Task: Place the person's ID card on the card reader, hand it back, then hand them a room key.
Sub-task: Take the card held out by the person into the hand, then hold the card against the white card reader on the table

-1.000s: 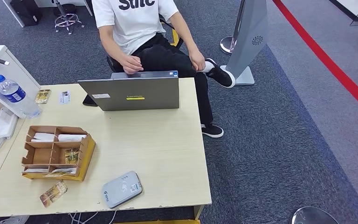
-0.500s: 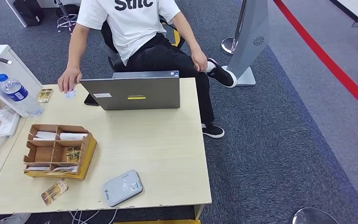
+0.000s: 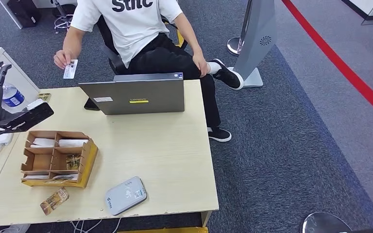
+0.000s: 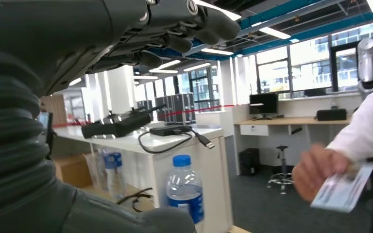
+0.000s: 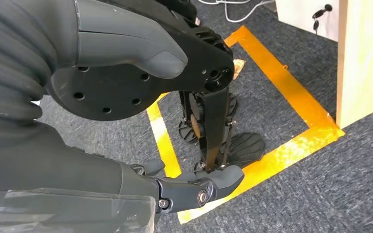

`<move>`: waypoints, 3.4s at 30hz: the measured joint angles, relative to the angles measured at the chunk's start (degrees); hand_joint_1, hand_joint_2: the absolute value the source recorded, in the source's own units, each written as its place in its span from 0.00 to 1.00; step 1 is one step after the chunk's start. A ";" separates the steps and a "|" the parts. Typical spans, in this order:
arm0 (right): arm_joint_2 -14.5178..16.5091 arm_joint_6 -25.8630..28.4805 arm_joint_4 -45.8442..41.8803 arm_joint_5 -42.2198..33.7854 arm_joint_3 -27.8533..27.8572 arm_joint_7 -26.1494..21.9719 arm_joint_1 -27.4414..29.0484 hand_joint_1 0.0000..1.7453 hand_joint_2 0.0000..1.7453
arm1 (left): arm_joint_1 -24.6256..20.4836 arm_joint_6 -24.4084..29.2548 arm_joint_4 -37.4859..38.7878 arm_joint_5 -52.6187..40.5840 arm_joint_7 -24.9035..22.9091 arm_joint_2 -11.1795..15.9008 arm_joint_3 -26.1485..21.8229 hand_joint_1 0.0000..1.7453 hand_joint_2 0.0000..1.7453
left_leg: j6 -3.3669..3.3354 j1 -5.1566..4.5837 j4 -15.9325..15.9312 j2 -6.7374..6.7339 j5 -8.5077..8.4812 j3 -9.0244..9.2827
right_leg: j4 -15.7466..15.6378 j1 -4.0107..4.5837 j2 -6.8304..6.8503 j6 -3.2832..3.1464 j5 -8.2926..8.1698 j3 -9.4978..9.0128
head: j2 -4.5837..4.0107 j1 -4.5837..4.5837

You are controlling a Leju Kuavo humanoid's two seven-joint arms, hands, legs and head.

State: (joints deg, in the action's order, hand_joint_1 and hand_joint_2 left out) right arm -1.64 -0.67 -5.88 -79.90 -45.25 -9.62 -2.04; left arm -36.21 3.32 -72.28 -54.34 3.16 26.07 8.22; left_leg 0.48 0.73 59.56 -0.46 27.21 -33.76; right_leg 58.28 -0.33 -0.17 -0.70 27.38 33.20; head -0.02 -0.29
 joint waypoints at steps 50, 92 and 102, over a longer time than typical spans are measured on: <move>0.32 1.93 0.74 -4.17 -3.56 1.43 0.08 0.00 1.00 | 8.42 0.07 -9.83 2.35 1.33 3.54 6.24 1.00 1.00 | 0.01 -0.02 -0.03 0.00 0.03 -0.11 | 0.00 -0.02 -0.01 0.03 0.05 0.07 | 0.00 0.00; 2.45 -0.52 3.33 -7.35 -8.45 -0.99 -0.23 0.00 1.00 | 28.09 -0.86 -10.74 -4.03 0.75 -5.50 20.24 1.00 1.00 | 0.00 -0.02 -0.04 0.06 0.04 -0.16 | 0.00 -0.02 0.04 0.05 0.07 0.09 | -0.01 0.01; 2.45 -0.75 3.33 -7.52 -9.28 -1.55 -0.31 0.00 1.00 | 28.09 -1.00 -9.46 -4.31 0.65 -5.81 20.42 1.00 1.00 | 0.01 -0.01 -0.05 0.06 0.04 -0.16 | 0.00 -0.02 0.04 0.05 0.07 0.08 | 0.00 0.01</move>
State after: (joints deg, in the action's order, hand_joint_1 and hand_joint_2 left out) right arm 0.81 -1.42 -2.56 -87.42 -54.53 -11.17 -2.35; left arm -8.12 2.32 -81.74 -58.65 3.80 20.26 28.64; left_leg 0.49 0.72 59.51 -0.40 27.24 -33.91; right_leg 58.28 -0.35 -0.13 -0.65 27.45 33.29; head -0.02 -0.28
